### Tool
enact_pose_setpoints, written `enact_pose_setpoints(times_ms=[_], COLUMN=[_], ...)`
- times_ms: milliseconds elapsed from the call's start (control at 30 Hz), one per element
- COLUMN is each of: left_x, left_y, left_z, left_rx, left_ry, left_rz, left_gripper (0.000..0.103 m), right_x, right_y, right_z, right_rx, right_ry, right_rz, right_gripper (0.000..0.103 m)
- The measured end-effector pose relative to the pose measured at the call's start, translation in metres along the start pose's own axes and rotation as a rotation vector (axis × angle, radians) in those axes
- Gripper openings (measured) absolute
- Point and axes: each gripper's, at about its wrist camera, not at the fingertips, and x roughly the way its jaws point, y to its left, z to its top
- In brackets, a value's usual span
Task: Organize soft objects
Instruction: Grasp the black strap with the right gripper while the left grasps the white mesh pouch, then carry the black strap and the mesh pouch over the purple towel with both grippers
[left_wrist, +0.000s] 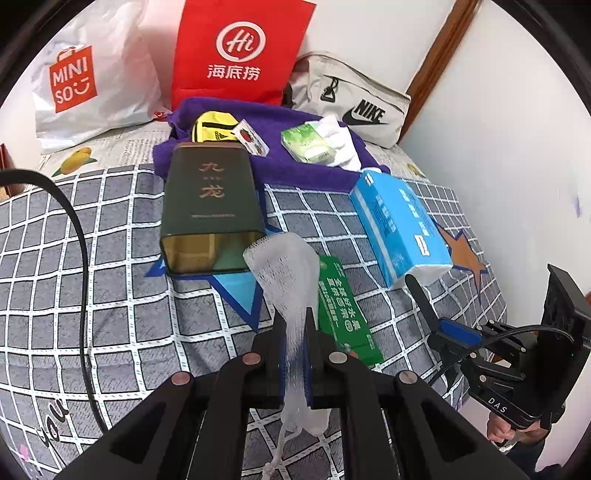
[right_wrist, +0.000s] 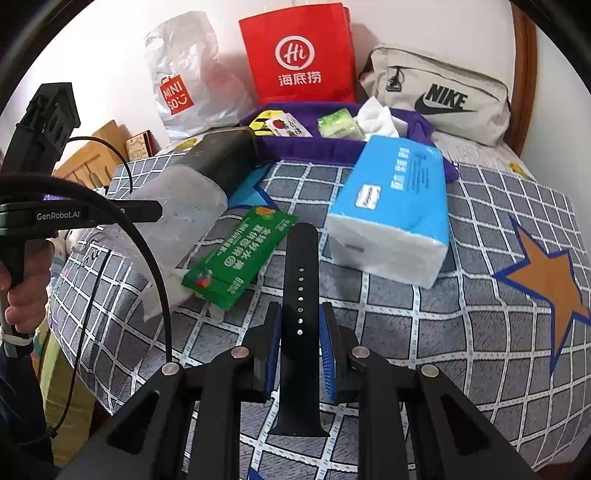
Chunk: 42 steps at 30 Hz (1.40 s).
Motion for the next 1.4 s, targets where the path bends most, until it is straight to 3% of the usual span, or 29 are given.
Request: enact_pose_setpoints(times_ms=[433,833,1400], left_x=[-0.023,-0.035,-0.018], left_y=[0.002,0.014,0.047], left_z=[0.021,0.058,0.134], left_rx=[0.004,-0.031,-0.060], left_ry=[-0.062,-0.103,-0.130], left_rz=[-0.020,0.011,-0.008], left_gripper=[0.007,0.007,0.007], right_x=[-0.011,-0.015,0.037], right_y=[0.010,0.016,0.002], right_z=[0.032,0.080,0.161], right_rx=[-0.034,-0.071,-0.083], right_ry=[-0.035,-0.076,-0.054], right_rz=[0.019,0.037,0.047], right_gripper=[0.021,0.021,0.021])
